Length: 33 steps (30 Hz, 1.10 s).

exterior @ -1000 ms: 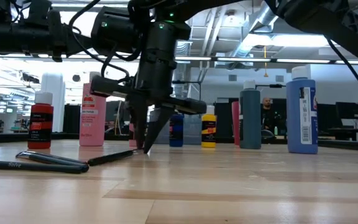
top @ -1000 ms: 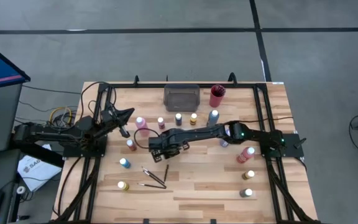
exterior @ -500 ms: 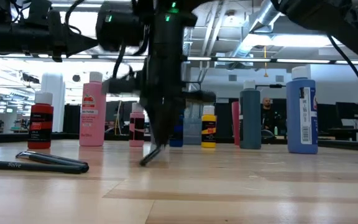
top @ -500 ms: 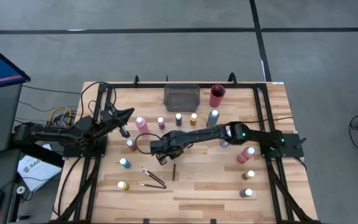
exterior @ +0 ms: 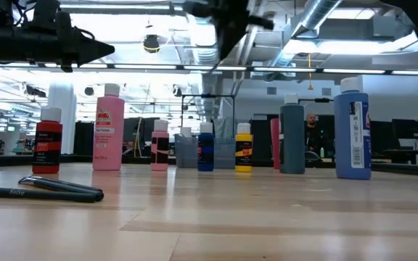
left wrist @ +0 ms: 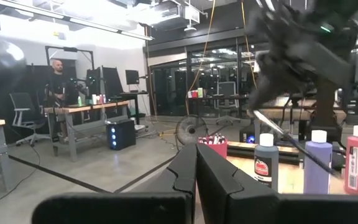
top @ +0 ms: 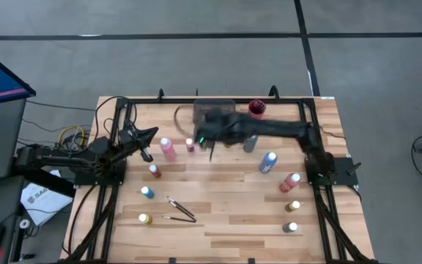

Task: Pick & Place Paint Supplies
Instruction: Put the black paintbrush into the red cup

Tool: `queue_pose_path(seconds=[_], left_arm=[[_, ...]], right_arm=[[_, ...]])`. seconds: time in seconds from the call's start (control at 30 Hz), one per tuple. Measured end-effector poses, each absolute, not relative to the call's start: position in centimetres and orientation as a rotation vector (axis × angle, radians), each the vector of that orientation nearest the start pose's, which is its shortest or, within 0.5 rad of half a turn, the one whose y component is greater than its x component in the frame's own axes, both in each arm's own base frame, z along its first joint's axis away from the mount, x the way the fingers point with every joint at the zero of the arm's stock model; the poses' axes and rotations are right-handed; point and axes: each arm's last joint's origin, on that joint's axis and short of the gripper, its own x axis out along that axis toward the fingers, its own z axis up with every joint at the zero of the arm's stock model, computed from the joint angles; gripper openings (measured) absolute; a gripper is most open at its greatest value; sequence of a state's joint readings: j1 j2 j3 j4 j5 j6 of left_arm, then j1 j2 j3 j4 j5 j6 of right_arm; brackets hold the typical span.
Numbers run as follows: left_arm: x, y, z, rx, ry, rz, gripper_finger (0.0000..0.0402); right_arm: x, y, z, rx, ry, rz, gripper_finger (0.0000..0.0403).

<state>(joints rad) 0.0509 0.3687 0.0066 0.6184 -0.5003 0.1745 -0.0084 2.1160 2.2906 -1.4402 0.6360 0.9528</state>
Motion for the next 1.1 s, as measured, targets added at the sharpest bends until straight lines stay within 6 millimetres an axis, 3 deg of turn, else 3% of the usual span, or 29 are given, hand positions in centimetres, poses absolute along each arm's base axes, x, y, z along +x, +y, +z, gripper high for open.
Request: queue_pose_path(seconds=[0.23, 0.37, 0.47, 0.67, 0.9, 1.1], left_arm=[[11.3, 1.9, 19.3, -0.012, -0.255, 0.546, 0.0003], [11.3, 1.9, 19.3, -0.141, -0.294, 0.528, 0.0003], [11.3, 1.9, 19.3, -0.225, -0.318, 0.515, 0.0003], [11.3, 1.9, 19.4, -0.278, -0.336, 0.507, 0.0003], [11.2, 1.9, 19.6, -0.285, -0.359, 0.503, 0.0003], [11.2, 2.0, 19.7, -0.293, -0.379, 0.513, 0.0011]], right_arm=[[35.0, -7.3, 40.9, 0.252, 0.687, -1.25, 0.0], [31.5, -9.5, 42.8, 0.176, 0.645, -1.362, 0.0], [29.2, -11.0, 43.0, 0.147, 0.647, -1.438, 0.0], [25.8, -13.0, 40.7, 0.153, 0.635, -1.492, 0.0], [24.4, -14.3, 34.9, 0.15, 0.568, -1.433, 0.0], [24.5, -15.0, 30.1, 0.098, 0.494, -1.393, 0.0]])
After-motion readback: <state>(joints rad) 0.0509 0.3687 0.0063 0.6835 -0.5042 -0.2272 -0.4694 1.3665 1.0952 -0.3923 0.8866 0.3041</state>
